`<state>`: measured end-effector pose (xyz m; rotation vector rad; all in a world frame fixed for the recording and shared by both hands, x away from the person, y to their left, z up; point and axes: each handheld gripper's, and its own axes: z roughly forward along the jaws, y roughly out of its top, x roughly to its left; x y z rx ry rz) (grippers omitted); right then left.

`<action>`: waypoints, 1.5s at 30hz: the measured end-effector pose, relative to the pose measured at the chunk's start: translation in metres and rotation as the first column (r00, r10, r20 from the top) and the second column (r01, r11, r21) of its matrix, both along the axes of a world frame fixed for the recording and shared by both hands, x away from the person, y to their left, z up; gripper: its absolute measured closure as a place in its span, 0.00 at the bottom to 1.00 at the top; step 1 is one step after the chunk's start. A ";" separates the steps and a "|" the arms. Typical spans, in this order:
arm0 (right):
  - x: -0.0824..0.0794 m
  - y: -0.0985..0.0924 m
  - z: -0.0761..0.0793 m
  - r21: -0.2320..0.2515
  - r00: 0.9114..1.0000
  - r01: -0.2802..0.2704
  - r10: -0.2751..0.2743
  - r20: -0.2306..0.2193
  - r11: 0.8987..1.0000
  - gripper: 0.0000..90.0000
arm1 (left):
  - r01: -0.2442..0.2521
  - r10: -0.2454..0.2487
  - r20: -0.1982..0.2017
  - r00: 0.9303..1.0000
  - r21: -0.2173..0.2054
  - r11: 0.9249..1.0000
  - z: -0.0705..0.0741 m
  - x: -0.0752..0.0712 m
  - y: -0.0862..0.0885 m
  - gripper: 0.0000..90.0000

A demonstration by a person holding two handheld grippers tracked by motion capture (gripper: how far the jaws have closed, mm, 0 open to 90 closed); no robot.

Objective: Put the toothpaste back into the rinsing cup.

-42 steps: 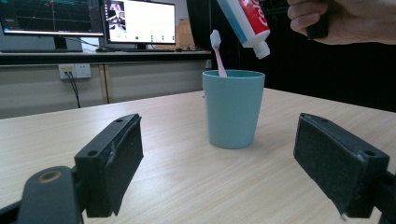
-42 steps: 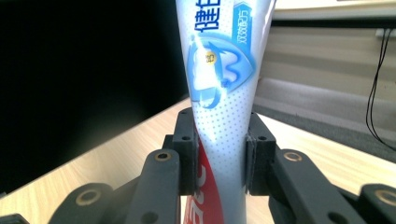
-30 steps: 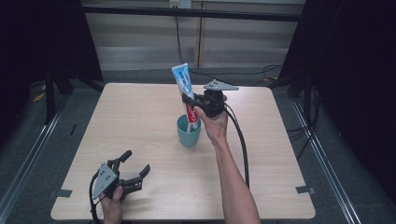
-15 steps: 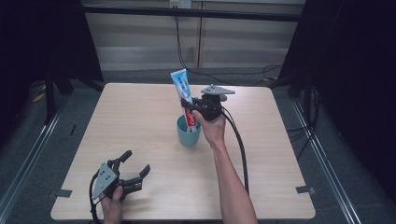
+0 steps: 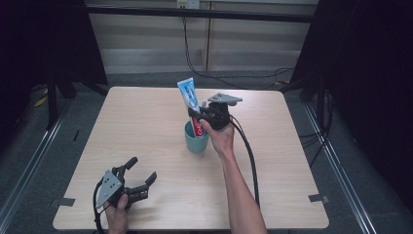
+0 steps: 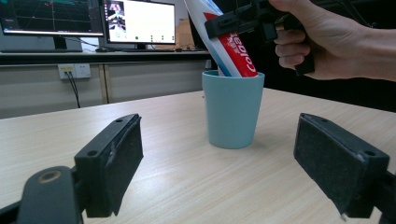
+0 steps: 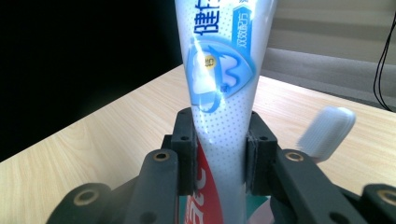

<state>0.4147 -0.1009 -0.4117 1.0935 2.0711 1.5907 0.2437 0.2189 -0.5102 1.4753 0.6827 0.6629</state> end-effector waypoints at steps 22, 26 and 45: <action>-0.007 -0.011 -0.017 -0.024 0.999 -0.011 0.010 -0.036 1.000 0.78 | 0.001 -0.001 -0.002 1.000 0.002 1.000 0.000 0.000 0.000 0.17; -0.010 -0.012 -0.019 -0.023 0.999 -0.013 0.013 -0.034 1.000 0.77 | 0.001 -0.001 -0.003 1.000 -0.001 1.000 0.000 0.000 0.000 0.17; -0.016 -0.019 -0.029 -0.018 0.999 0.000 -0.001 -0.048 1.000 0.76 | 0.001 -0.001 -0.002 1.000 0.002 1.000 0.000 0.000 0.000 0.17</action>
